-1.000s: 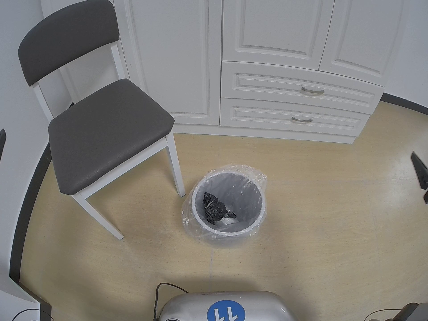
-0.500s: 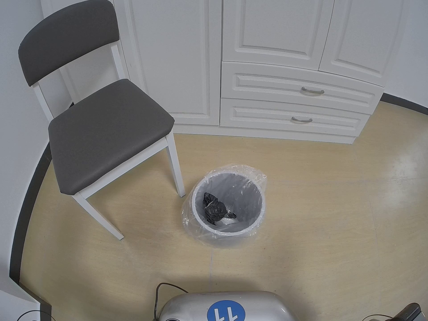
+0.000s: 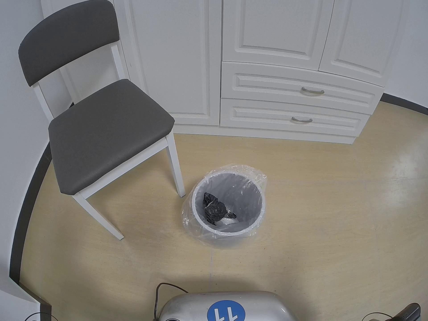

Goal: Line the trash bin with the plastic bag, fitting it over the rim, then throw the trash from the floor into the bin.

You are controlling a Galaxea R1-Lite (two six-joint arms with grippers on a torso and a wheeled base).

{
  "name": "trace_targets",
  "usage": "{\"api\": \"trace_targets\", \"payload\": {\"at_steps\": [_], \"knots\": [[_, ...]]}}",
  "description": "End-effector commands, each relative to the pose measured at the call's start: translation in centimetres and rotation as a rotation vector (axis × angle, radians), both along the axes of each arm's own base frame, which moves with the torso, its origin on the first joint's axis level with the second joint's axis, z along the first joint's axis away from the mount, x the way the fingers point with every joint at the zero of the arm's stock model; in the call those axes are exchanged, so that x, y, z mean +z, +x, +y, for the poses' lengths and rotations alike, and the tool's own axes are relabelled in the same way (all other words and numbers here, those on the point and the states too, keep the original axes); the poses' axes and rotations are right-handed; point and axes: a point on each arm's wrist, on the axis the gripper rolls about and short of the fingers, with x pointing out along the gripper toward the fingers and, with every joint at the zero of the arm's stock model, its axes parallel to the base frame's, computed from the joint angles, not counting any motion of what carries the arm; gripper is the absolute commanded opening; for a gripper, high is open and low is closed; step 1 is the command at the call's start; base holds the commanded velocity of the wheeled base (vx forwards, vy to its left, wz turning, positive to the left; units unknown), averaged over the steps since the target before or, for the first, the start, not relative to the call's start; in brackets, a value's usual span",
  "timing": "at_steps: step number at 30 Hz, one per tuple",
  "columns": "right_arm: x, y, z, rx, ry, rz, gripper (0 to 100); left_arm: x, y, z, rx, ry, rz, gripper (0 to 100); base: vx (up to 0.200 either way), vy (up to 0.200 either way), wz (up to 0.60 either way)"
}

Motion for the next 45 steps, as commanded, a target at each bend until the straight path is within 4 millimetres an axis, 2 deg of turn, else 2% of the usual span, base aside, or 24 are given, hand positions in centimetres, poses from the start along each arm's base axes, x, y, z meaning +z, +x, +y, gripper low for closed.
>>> {"api": "trace_targets", "payload": {"at_steps": [1,2,7,12,14,15,17,22,23,24,28,30,33,37,45], "knots": [[1.0,-1.7,-0.1,-0.053,0.044,-0.092,100,-0.3,-4.5,0.1,0.083,-0.024,-0.112,100,0.000,0.000,0.00],[1.8,-2.6,-0.1,-0.074,0.059,-0.130,100,-1.2,-5.3,0.1,0.089,-0.022,-0.109,100,0.000,0.000,0.00],[3.6,-4.7,-0.1,-0.076,0.056,-0.208,100,-3.2,-5.6,-0.2,0.111,-0.019,-0.063,100,0.000,0.000,0.00],[3.8,-4.9,-0.1,-0.071,0.027,-0.198,100,-6.0,-4.0,-0.3,0.101,-0.009,0.003,100,0.000,0.000,0.00],[3.8,-4.9,-0.1,-0.072,0.026,-0.197,100,-6.1,-3.8,-0.3,0.101,-0.011,0.009,100,0.000,0.000,0.00],[3.5,-4.5,0.0,-0.057,0.012,-0.182,100,-7.3,-2.8,-0.3,0.099,-0.010,0.038,100,0.000,0.000,0.00],[3.3,-4.2,0.0,-0.051,0.005,-0.172,100,-8.0,-2.3,-0.3,0.098,-0.009,0.052,100,0.000,0.000,0.00],[2.3,-3.0,0.1,0.009,-0.045,-0.118,100,-12.5,0.4,-0.3,0.090,-0.020,0.151,100,0.000,0.000,0.00],[2.3,-3.0,0.1,0.009,-0.045,-0.118,100,-12.5,0.4,-0.3,0.090,-0.020,0.151,100,0.000,0.000,0.00],[1.8,-2.4,0.2,0.018,-0.056,-0.094,100,-13.9,0.9,-0.3,0.080,-0.035,0.188,100,0.000,0.000,0.00],[1.0,-1.5,0.2,0.016,-0.070,-0.078,100,-14.9,1.1,-0.4,0.047,-0.075,0.280,100,0.000,0.000,0.00],[-0.3,-0.2,0.2,0.024,-0.110,-0.050,100,-16.0,1.3,-0.4,0.044,-0.080,0.394,100,0.000,0.000,0.00],[-2.0,1.2,0.3,0.040,-0.158,-0.020,100,-16.0,1.3,-0.5,0.005,-0.112,0.391,100,0.000,0.000,0.00],[-5.7,3.3,0.5,0.083,-0.242,0.028,100,-16.0,1.3,-0.7,-0.109,-0.115,0.396,100,0.000,0.000,0.00],[-7.0,4.1,0.6,0.162,-0.241,0.161,100,-16.0,1.2,-0.9,-0.183,-0.056,0.427,100,0.000,0.000,0.00]]}}
